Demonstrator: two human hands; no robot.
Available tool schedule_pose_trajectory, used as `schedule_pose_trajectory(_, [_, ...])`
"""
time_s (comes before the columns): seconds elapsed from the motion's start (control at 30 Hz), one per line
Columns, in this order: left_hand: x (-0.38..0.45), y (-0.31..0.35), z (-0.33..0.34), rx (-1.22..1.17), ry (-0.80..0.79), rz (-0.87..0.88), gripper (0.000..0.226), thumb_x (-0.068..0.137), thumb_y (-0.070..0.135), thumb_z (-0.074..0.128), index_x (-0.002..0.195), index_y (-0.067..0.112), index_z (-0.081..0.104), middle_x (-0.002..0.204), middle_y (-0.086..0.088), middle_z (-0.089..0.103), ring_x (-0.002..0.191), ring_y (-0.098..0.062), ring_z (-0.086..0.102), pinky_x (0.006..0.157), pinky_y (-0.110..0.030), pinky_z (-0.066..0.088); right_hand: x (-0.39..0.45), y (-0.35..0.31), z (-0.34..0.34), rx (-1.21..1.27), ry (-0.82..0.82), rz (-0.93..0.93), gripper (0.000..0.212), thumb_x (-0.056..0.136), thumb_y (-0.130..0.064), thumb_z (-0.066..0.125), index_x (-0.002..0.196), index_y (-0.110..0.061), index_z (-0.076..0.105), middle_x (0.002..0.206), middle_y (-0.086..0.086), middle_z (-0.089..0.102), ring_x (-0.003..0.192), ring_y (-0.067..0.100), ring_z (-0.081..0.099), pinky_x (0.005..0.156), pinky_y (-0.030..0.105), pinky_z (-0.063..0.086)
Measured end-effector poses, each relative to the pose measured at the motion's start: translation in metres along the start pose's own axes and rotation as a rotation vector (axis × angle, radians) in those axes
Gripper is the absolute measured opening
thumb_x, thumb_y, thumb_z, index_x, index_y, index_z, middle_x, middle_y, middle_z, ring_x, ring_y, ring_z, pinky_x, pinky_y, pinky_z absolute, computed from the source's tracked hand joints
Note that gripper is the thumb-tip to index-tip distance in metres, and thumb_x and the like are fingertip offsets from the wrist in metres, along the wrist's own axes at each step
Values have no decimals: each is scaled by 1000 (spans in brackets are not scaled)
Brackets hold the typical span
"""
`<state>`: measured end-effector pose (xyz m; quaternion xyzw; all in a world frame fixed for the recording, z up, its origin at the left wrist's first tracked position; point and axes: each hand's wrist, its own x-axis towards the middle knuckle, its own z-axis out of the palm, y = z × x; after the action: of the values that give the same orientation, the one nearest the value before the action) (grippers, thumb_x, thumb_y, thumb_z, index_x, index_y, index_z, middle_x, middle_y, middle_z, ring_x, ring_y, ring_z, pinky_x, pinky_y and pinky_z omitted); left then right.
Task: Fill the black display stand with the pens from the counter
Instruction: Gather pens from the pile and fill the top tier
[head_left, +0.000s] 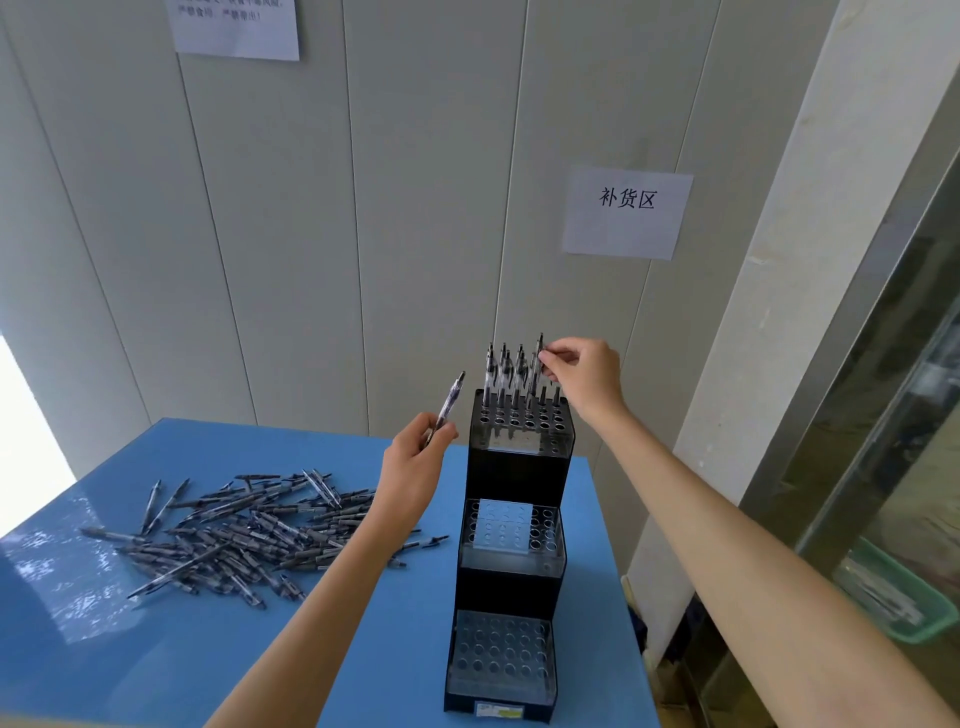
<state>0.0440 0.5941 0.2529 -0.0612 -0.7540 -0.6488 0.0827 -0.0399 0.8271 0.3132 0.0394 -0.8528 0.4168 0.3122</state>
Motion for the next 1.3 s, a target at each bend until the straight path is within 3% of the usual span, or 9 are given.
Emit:
schedule_pose_trajectory(0.13, [0, 1, 2, 13, -1, -3, 21, 101, 30, 54, 90, 14, 61, 71, -6, 37, 64, -15, 32, 59, -31, 29, -9, 7, 7, -40, -49, 31, 12, 88, -13, 75, 98, -6, 78, 81, 6, 77, 74, 19, 73, 83, 42, 61])
schedule_pose_trajectory(0.3, [0, 2, 6, 21, -15, -6, 22, 102, 29, 54, 94, 9, 60, 72, -6, 38, 61, -15, 31, 52, -26, 28, -16, 15, 11, -33, -43, 71, 8, 90, -14, 73, 91, -8, 79, 76, 3, 76, 70, 18, 73, 80, 44, 61])
schedule_pose_trajectory(0.47, [6, 5, 12, 67, -32, -9, 24, 104, 30, 52, 96, 8, 58, 73, -6, 46, 57, -13, 34, 53, -26, 31, -19, 20, 2, -10, -65, 98, 9, 89, -19, 75, 90, -11, 79, 72, -1, 75, 68, 14, 72, 77, 40, 62])
schedule_pose_trajectory(0.67, [18, 18, 24, 211, -40, 111, 12, 101, 30, 59, 95, 21, 65, 70, 4, 57, 55, -11, 42, 56, -30, 36, -37, -6, -16, 482, -287, 293, 17, 93, -17, 70, 99, -2, 75, 89, 14, 76, 87, 31, 75, 82, 37, 62])
schedule_pose_trajectory(0.83, [25, 26, 39, 350, -48, 238, 9, 99, 26, 62, 97, 20, 69, 74, -7, 65, 60, -20, 52, 56, -35, 42, -48, -11, -20, 597, -429, 353, 24, 91, -21, 73, 107, -3, 73, 97, 13, 77, 87, 26, 74, 78, 34, 62])
schedule_pose_trajectory(0.93, [25, 26, 43, 425, -60, 290, 9, 99, 24, 62, 102, 20, 70, 79, -5, 68, 67, -24, 60, 60, -38, 47, -50, -7, -19, 657, -387, 369, 22, 89, -16, 74, 106, -1, 73, 97, 16, 77, 84, 25, 74, 75, 32, 62])
schedule_pose_trajectory(1.1, [25, 29, 39, 582, -85, 346, 13, 98, 27, 60, 108, 25, 69, 91, 5, 65, 77, -14, 62, 65, -30, 46, -45, -6, -21, 789, -280, 413, 21, 90, -8, 71, 106, 6, 70, 95, 22, 74, 78, 26, 75, 70, 28, 61])
schedule_pose_trajectory(1.3, [24, 37, 22, 926, -158, 449, 40, 101, 48, 51, 133, 27, 62, 117, 3, 65, 96, -21, 61, 80, -35, 43, -22, -5, -28, 607, -111, 320, 11, 94, -3, 65, 103, 2, 69, 91, 18, 74, 77, 25, 74, 72, 31, 62])
